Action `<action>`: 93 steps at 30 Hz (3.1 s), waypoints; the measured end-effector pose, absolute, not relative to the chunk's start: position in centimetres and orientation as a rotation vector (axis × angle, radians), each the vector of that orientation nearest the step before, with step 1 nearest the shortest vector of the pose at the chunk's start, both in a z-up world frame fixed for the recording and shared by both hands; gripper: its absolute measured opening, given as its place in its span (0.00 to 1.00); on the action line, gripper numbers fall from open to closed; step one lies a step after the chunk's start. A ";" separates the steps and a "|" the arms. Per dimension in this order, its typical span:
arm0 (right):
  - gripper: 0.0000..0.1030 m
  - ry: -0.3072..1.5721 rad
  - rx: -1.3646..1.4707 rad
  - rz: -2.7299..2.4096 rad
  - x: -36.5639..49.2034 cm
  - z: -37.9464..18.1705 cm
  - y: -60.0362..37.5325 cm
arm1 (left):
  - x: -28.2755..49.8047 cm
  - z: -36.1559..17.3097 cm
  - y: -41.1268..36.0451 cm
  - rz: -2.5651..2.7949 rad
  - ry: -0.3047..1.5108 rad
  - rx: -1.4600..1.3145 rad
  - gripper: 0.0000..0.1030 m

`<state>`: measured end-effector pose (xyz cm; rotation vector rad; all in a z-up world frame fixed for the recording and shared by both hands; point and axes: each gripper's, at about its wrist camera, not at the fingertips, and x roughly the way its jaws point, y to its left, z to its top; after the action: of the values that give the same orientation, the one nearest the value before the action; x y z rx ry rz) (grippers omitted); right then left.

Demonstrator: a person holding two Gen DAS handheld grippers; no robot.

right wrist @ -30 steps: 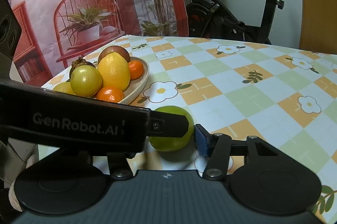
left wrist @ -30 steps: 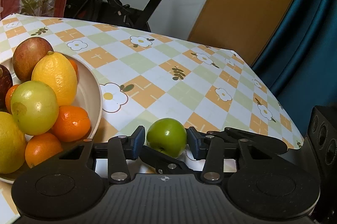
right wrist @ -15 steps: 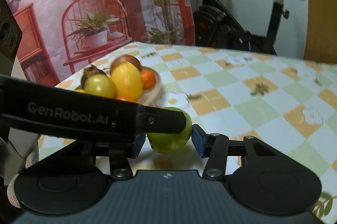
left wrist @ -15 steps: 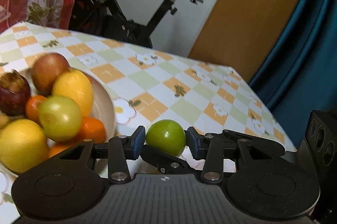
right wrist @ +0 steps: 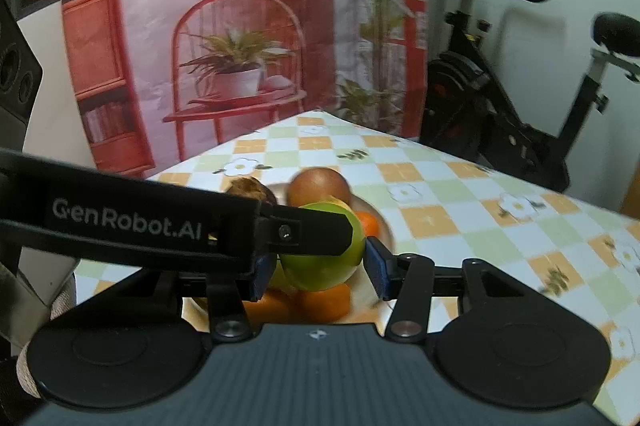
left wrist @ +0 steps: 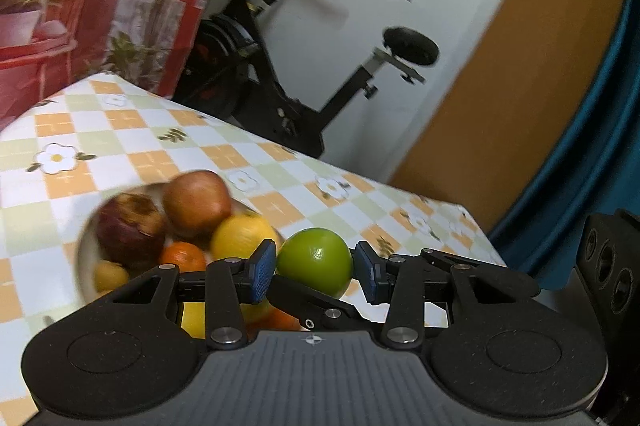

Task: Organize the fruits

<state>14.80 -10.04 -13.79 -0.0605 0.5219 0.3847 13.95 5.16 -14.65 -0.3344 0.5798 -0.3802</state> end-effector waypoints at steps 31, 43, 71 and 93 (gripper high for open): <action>0.50 0.611 -0.257 0.485 20.5 -15.5 -2.2 | 15.8 -16.9 10.5 -0.247 0.619 -0.467 0.44; 0.58 0.616 -0.252 0.455 20.6 -15.8 -2.5 | 15.6 -16.9 11.0 -0.225 0.620 -0.480 0.50; 0.99 0.525 -0.027 0.211 16.1 -12.8 -10.3 | 12.7 -12.9 9.0 -0.174 0.556 -0.341 0.93; 1.00 0.391 0.158 0.066 7.8 -3.2 -17.6 | 7.4 -3.5 2.8 -0.090 0.422 -0.042 0.93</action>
<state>7.79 -17.62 -3.20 0.1577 0.3909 0.0657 7.36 2.84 -3.49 -0.0417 0.4216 -0.0902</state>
